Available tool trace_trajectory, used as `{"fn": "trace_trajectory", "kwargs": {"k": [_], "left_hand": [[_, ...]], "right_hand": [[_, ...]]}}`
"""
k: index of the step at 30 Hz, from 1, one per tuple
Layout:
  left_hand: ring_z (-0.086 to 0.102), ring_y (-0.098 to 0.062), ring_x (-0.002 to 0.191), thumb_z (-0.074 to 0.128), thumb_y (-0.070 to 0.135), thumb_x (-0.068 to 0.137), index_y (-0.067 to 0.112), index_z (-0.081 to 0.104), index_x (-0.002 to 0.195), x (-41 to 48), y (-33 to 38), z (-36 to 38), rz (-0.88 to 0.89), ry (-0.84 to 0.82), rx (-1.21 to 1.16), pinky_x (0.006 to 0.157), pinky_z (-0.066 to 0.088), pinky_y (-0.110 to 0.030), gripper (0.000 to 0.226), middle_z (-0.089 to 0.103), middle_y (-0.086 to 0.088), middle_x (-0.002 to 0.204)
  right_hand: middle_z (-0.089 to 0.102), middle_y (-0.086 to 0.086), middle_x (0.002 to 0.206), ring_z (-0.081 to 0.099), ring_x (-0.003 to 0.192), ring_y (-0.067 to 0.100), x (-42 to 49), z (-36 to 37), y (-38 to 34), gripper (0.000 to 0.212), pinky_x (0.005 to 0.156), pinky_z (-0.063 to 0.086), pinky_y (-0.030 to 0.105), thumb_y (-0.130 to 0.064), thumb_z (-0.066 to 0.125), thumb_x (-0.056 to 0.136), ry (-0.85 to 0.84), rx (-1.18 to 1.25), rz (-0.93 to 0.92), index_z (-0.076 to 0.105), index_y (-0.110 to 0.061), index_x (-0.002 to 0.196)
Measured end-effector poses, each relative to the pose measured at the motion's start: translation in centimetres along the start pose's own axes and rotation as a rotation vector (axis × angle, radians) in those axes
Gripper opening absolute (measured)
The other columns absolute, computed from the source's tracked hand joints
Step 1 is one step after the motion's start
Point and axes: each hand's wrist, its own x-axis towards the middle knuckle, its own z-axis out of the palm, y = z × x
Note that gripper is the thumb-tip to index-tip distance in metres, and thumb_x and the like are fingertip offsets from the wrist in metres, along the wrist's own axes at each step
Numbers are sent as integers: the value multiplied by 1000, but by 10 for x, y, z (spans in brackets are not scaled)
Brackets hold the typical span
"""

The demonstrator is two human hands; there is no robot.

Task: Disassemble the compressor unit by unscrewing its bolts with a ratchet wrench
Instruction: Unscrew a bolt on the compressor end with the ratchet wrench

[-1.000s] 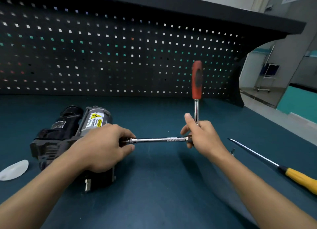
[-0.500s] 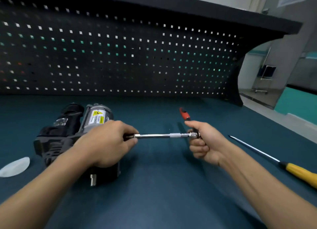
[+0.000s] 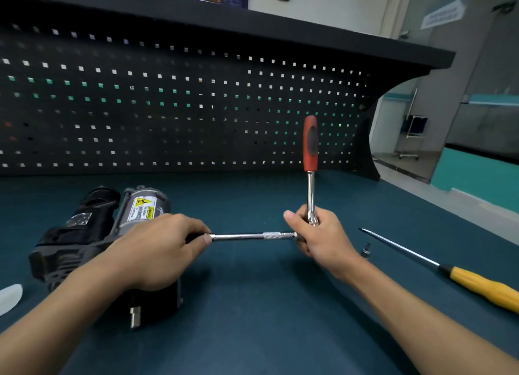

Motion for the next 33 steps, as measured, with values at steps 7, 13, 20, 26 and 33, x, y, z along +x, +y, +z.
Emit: {"fn": "trace_trajectory", "kwargs": {"k": [7, 13, 20, 26, 33], "left_hand": [[53, 6, 74, 35, 60, 97, 37, 56, 90, 2, 3, -4, 5, -72, 45, 62, 37, -16, 31, 58, 29, 81], [54, 3, 69, 34, 62, 96, 37, 54, 83, 3, 9, -7, -37, -119, 50, 64, 40, -19, 34, 57, 32, 77], [51, 12, 70, 37, 61, 97, 37, 56, 84, 3, 9, -5, -49, -84, 69, 56, 35, -19, 33, 55, 37, 76], [52, 9, 71, 37, 62, 96, 35, 58, 86, 3, 7, -4, -44, -62, 53, 57, 37, -20, 35, 57, 32, 77], [53, 1, 63, 38, 61, 96, 36, 58, 85, 3, 8, -4, -51, -54, 66, 54, 34, -21, 34, 57, 29, 72]], "right_hand": [[43, -10, 53, 37, 50, 6, 1, -3, 8, 33, 52, 34, 15, -36, 73, 83, 26, -74, -287, 58, -13, 63], [55, 5, 61, 49, 59, 8, 2, -3, 13, 30, 62, 41, 18, -34, 72, 85, 37, -123, -418, 66, -12, 66], [39, 2, 56, 37, 53, 17, 1, -6, 10, 66, 50, 33, 27, -56, 60, 91, -24, -107, -178, 47, 6, 69], [42, -2, 47, 39, 41, 14, 6, -4, -4, 52, 40, 32, 20, -53, 55, 98, -7, -75, 116, 58, -16, 61], [32, 3, 43, 20, 34, 13, 4, -3, -11, 45, 40, 16, 20, -52, 55, 95, -72, 122, 481, 54, -16, 68]]}}
